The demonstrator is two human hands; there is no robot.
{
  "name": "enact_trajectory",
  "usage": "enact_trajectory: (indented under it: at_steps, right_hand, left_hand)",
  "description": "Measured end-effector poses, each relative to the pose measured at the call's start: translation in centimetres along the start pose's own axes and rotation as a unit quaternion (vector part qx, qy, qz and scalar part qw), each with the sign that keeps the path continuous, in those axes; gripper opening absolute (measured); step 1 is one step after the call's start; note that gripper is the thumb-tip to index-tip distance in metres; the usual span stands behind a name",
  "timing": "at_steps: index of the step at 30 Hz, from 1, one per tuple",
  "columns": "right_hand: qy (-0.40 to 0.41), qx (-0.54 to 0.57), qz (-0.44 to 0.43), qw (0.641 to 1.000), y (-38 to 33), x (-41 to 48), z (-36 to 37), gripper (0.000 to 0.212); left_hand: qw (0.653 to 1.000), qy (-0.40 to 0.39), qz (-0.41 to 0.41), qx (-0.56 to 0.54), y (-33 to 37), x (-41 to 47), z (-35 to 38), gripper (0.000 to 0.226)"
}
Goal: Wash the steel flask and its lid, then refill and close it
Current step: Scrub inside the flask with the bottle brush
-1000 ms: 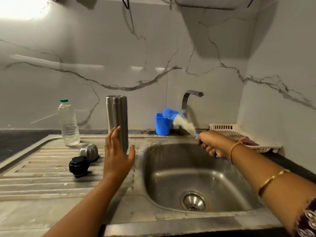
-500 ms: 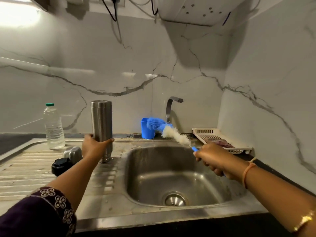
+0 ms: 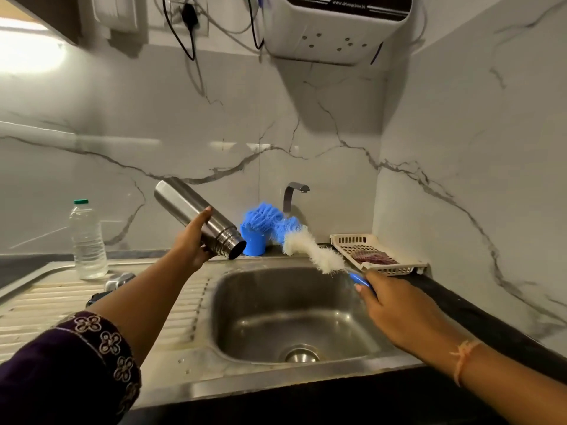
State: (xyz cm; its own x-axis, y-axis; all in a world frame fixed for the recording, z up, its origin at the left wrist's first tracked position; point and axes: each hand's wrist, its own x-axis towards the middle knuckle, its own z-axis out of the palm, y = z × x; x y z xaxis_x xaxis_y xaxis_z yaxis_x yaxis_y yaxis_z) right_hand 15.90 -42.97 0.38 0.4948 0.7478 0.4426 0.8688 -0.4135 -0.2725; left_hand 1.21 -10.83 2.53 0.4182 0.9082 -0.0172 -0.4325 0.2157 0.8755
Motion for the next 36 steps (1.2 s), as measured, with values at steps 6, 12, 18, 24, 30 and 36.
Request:
enact_trajectory:
  at_steps: [6, 12, 18, 24, 30, 36]
  right_hand:
    - [0.047, -0.079, -0.023, 0.996, 1.7, -1.9, -1.5, 0.03]
    - [0.073, -0.17, -0.067, 0.98, 1.9, -3.5, -3.1, 0.032]
    - [0.12, -0.291, -0.139, 0.939, 1.1, -2.9, -5.3, 0.038]
    - [0.091, -0.364, -0.206, 0.904, 1.2, -2.9, -5.5, 0.047]
    - [0.028, -0.252, -0.142, 0.957, -1.1, -3.1, -5.7, 0.022]
    - [-0.095, -0.045, -0.018, 0.994, -3.7, -1.5, -4.2, 0.031]
  left_hand:
    - [0.995, -0.026, -0.047, -0.08, -0.6, -1.2, 3.4, 0.054]
    - [0.983, -0.006, -0.109, -0.145, -2.5, -2.3, 4.9, 0.06]
    - [0.978, -0.024, -0.142, -0.152, -3.7, -3.0, 6.0, 0.064]
    - [0.983, -0.004, -0.155, -0.104, -3.3, -4.0, 6.6, 0.064]
    - [0.987, 0.002, -0.131, -0.091, -3.8, -5.4, 6.6, 0.058]
    - [0.993, -0.013, -0.106, -0.044, -5.3, -6.9, 6.8, 0.06]
